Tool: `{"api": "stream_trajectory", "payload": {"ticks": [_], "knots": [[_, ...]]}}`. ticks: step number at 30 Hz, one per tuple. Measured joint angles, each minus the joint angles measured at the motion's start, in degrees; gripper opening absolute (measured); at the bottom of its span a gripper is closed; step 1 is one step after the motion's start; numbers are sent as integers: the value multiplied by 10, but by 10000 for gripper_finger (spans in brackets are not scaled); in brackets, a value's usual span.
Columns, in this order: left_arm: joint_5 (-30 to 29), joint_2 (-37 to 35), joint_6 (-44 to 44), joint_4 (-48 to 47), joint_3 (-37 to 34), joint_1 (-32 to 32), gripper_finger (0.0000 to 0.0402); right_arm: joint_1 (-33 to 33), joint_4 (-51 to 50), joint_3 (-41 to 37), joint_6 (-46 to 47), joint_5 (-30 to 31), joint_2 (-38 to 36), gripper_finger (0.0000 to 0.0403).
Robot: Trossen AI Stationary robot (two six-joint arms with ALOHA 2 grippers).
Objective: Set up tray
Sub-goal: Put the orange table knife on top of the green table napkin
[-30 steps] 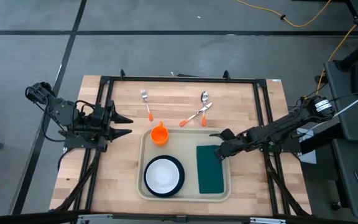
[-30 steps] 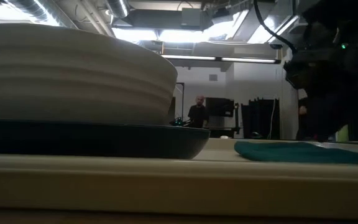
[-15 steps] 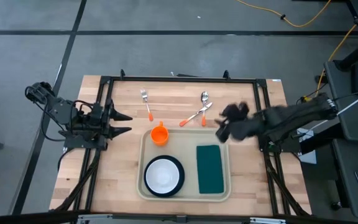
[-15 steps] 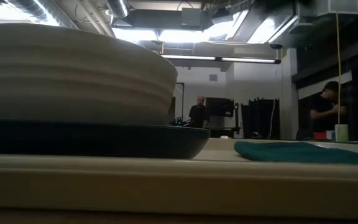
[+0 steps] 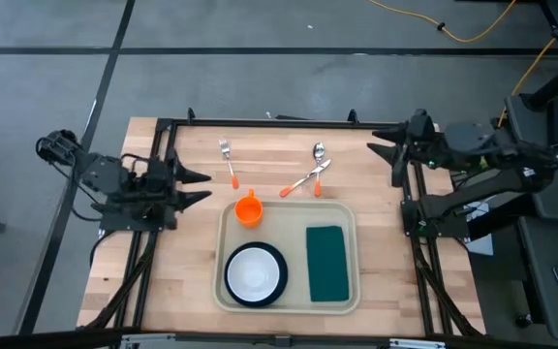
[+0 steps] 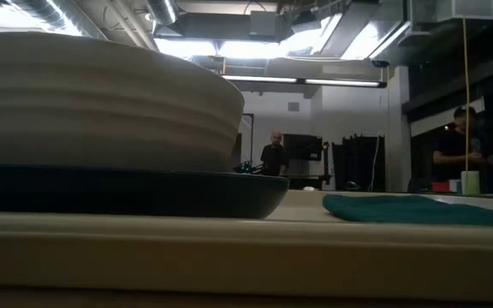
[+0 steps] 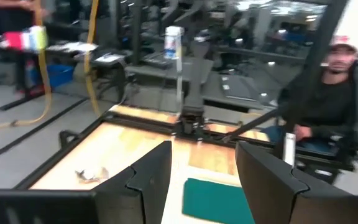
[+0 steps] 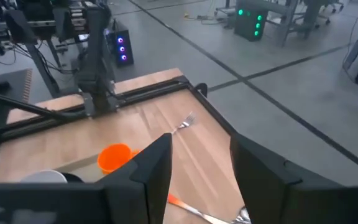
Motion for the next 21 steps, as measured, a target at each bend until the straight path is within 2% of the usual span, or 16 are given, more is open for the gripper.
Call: {"api": "stream_trajectory", "payload": {"ticks": [3, 7, 11, 17, 21], "knots": [[32, 28, -22, -21, 28, 52, 173, -2, 1, -19, -18, -2, -16, 166], [94, 100, -27, -79, 105, 148, 173, -2, 2, -33, -55, -5, -19, 166], [193, 200, -15, -138, 204, 261, 173, -2, 3, -37, -83, -9, -18, 166], [359, 346, -39, -178, 336, 417, 173, -2, 3, -37, -119, -9, -18, 166], [396, 433, -16, -211, 387, 476, 173, -2, 3, -37, -142, -8, -19, 166]]}}
